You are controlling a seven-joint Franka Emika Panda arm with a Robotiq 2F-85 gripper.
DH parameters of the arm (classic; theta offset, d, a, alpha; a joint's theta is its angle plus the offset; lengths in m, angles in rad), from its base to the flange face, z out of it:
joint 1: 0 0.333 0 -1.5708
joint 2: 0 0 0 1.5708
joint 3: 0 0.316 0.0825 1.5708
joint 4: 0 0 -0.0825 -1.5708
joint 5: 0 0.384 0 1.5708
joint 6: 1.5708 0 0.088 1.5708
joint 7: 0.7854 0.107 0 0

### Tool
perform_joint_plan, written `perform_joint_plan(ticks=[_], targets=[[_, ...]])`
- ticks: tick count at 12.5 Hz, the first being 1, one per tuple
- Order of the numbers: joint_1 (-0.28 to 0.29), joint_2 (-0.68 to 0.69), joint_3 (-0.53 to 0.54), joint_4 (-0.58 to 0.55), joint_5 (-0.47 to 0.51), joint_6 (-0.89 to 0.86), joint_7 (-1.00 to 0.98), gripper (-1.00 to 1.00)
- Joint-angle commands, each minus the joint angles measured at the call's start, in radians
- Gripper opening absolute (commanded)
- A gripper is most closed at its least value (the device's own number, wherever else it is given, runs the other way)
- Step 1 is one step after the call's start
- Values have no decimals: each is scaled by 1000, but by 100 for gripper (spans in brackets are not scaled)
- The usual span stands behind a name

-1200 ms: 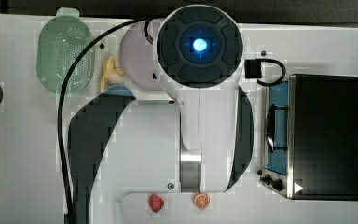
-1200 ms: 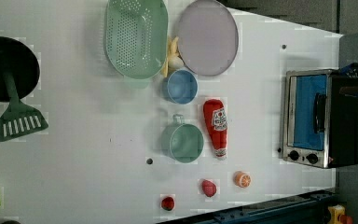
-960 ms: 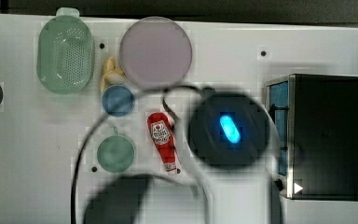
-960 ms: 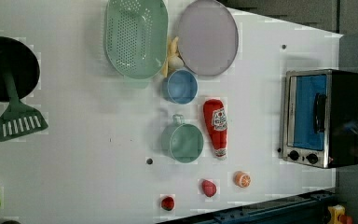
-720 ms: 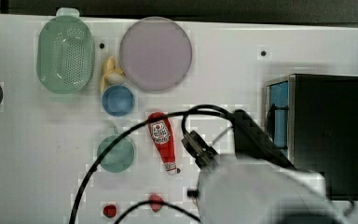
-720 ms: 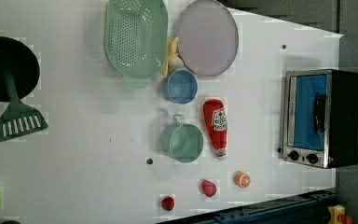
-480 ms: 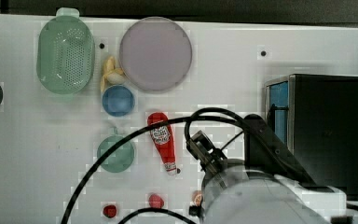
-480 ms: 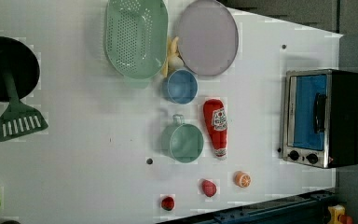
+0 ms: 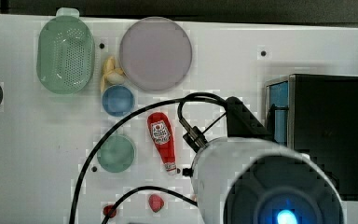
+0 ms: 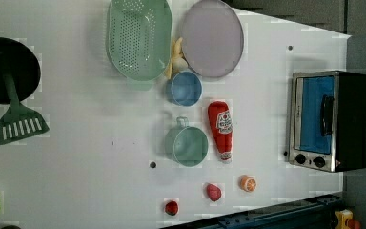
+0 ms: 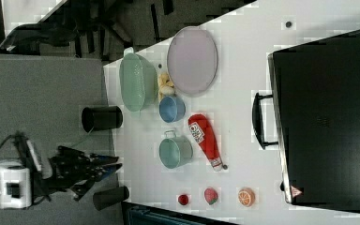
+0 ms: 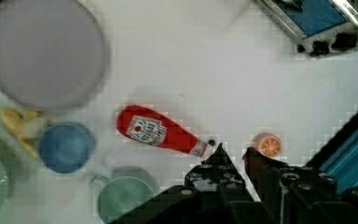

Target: Flap open oven.

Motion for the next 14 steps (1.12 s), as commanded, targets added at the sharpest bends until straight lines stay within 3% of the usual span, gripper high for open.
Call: perform_joint_plan(ticks=[1, 8, 14], targets=[[-6, 3, -17, -31, -6, 9, -82, -65], [-13, 42, -130, -151, -53, 263, -563, -65], [-17, 94, -248, -250, -87, 440, -861, -65]])
